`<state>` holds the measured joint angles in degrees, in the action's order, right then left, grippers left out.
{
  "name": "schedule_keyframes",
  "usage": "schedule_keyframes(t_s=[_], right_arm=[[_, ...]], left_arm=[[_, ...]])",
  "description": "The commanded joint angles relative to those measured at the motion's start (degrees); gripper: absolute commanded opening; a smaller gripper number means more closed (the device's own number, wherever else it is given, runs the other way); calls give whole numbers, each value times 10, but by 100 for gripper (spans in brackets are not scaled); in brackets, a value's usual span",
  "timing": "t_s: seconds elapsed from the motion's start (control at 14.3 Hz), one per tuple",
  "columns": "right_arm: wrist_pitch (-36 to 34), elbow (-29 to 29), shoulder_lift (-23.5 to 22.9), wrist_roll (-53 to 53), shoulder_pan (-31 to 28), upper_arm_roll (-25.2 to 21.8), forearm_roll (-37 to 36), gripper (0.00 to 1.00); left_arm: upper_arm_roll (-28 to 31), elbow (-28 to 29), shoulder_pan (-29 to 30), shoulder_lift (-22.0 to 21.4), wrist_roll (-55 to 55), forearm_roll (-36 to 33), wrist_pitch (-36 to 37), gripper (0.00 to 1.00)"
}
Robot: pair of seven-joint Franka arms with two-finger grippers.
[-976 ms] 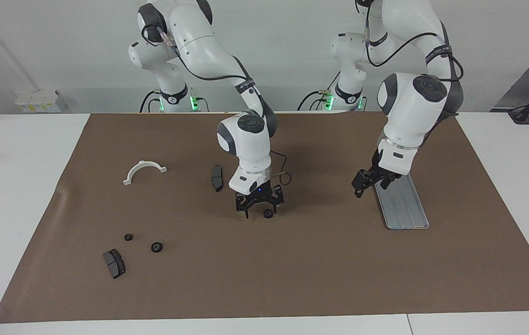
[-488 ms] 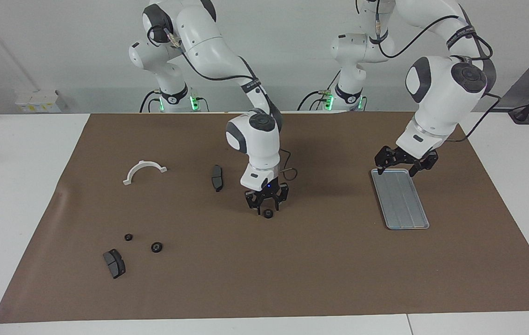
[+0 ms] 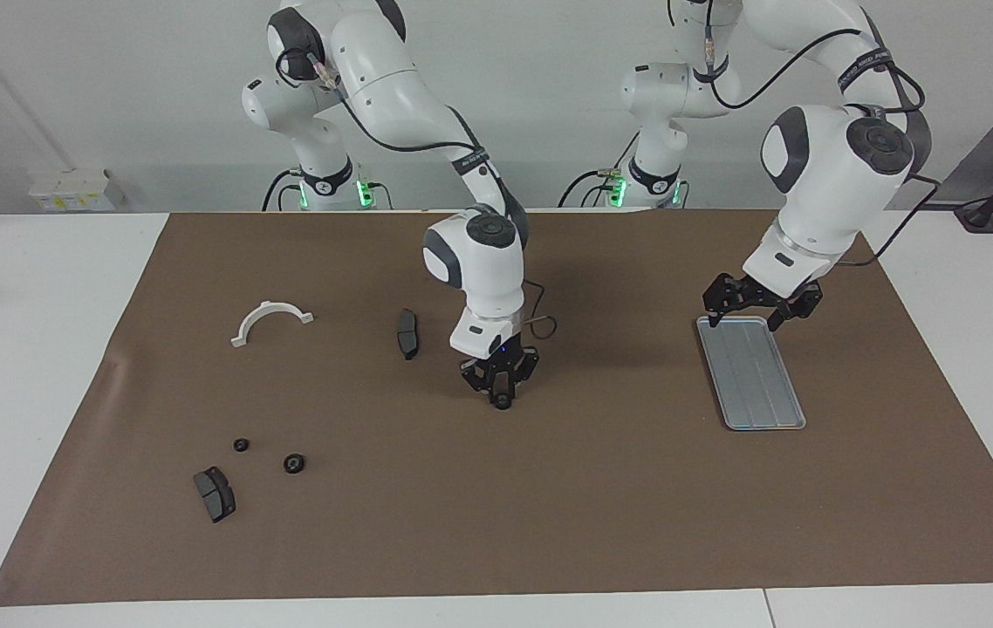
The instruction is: Place bearing gear from tray to pile
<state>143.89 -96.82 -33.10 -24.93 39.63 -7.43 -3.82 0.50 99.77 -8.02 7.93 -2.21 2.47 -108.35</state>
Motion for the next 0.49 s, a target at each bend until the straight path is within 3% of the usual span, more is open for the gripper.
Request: schedule_keyframes(t_s=[0.0,0.42], right_arm=[[10,-7,1,1,-3,0,-7,27],[-4,4,4,1,-16,-4,-7,19]], left_arm=[[3,11,-4,-13,-4,-11,4,100],[3,12,-6,-13,-4,-10,2,100]])
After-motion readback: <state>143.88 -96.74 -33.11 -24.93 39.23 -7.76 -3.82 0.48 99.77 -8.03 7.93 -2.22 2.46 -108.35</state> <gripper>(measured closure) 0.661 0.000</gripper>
